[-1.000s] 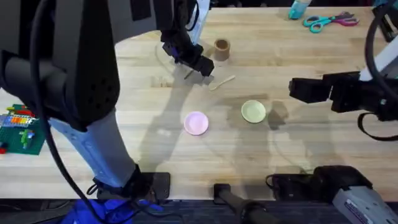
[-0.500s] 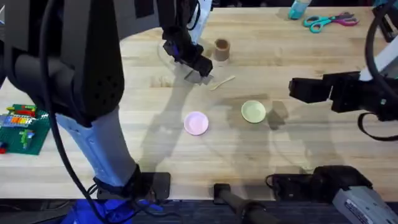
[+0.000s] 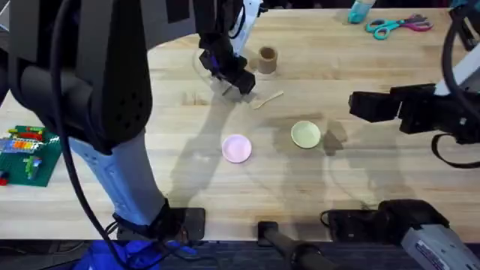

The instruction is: Pick up a utensil and set it on the pink plate, then put the other utensil in the container.

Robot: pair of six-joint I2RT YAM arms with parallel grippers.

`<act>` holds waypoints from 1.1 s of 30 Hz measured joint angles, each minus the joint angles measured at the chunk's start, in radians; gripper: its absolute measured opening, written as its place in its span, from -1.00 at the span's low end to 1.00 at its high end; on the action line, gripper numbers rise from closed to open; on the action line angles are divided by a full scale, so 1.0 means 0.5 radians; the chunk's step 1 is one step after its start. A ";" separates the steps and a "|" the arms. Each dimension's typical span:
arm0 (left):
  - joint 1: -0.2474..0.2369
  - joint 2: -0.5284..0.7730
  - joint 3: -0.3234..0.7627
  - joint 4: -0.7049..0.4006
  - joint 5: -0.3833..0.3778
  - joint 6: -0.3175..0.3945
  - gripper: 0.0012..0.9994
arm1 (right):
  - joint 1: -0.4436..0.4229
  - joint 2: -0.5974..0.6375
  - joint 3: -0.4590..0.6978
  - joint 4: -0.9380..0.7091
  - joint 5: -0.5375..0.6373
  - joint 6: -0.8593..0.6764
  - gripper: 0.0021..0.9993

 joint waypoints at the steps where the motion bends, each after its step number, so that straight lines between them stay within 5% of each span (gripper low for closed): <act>1: -0.001 0.000 0.000 -0.001 0.001 0.000 0.57 | 0.000 0.000 0.000 0.000 0.000 0.000 0.99; 9: -0.006 0.000 0.002 -0.016 0.008 -0.001 0.20 | 0.000 0.000 0.000 0.000 0.000 0.000 1.00; 13: -0.008 0.000 0.002 -0.024 0.036 -0.001 -0.31 | 0.000 -0.001 0.000 0.000 0.000 0.000 1.00; 21: -0.015 0.000 0.002 -0.034 0.079 -0.008 -0.62 | 0.000 -0.001 0.000 -0.008 0.000 0.000 1.00; 24: -0.015 -0.001 0.004 -0.036 0.107 -0.015 -0.89 | 0.000 0.000 0.000 -0.008 0.000 0.000 1.00; 33: -0.015 -0.001 0.005 -0.036 0.113 -0.017 -0.91 | 0.000 0.000 0.000 -0.008 0.000 0.000 1.00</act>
